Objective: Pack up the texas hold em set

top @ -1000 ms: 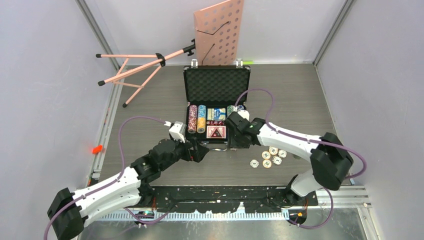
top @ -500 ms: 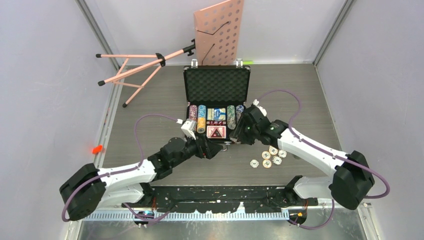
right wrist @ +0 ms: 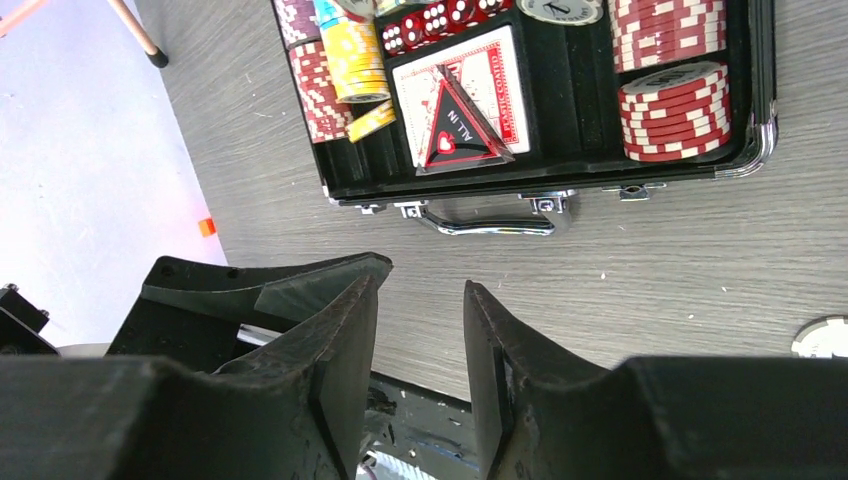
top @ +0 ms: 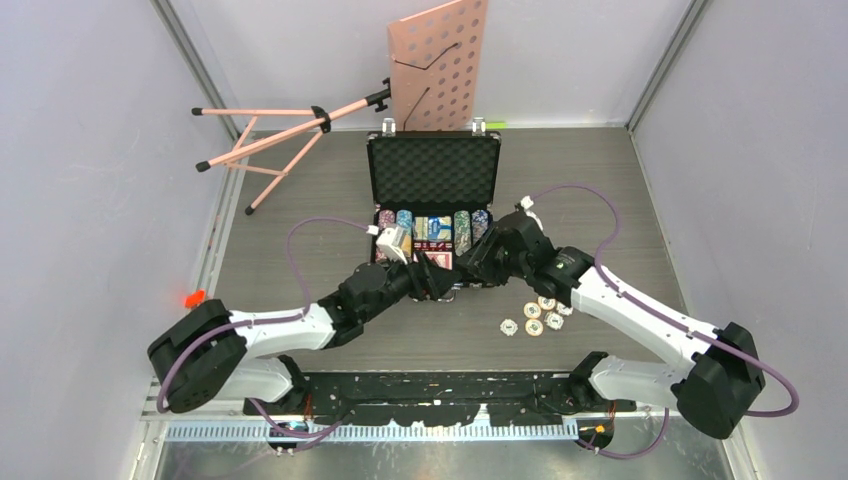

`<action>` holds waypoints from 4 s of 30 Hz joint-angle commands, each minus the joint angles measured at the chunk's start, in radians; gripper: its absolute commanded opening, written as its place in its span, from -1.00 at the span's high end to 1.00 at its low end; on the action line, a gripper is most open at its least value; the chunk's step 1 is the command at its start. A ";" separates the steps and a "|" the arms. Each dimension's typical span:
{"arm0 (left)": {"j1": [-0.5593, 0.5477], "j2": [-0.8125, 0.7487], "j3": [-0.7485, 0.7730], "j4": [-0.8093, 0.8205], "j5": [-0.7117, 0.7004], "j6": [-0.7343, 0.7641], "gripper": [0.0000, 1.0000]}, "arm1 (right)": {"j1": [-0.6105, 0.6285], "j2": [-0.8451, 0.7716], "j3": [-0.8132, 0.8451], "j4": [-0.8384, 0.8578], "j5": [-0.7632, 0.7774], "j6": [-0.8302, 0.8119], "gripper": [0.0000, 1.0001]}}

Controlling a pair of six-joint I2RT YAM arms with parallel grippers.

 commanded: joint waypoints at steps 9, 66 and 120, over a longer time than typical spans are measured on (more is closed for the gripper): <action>0.052 -0.289 0.097 -0.599 -0.203 0.137 -0.52 | -0.013 0.002 0.065 -0.097 0.088 -0.156 0.05; 0.113 0.484 0.806 -1.113 -0.666 -0.797 -0.04 | -0.190 -0.064 0.024 0.005 0.072 -0.375 0.15; 0.161 0.735 1.000 -1.099 -0.823 -0.791 0.89 | -0.288 -0.235 -0.082 -0.022 -0.028 -0.402 0.23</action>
